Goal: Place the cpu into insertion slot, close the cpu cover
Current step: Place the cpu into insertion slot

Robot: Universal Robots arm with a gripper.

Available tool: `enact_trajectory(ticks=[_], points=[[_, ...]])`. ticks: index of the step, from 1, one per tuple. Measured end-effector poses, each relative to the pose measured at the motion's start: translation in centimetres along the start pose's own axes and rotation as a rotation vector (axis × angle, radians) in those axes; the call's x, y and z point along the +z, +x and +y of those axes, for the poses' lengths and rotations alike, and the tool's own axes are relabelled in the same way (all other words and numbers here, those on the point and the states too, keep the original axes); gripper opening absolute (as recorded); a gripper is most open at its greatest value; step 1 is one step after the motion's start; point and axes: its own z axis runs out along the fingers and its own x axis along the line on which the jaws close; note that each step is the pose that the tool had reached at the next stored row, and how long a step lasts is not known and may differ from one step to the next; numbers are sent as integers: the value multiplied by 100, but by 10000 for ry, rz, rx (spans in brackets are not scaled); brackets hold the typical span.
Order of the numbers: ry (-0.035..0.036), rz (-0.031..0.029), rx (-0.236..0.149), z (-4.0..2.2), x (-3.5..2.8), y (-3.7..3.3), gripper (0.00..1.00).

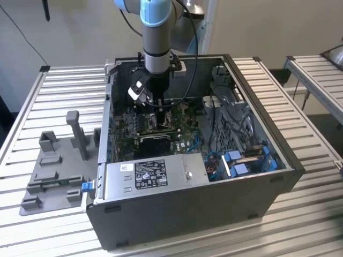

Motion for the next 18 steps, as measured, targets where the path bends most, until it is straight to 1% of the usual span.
enact_trajectory(ticks=[18], points=[[-2,0,-1,2,13,-1,54]])
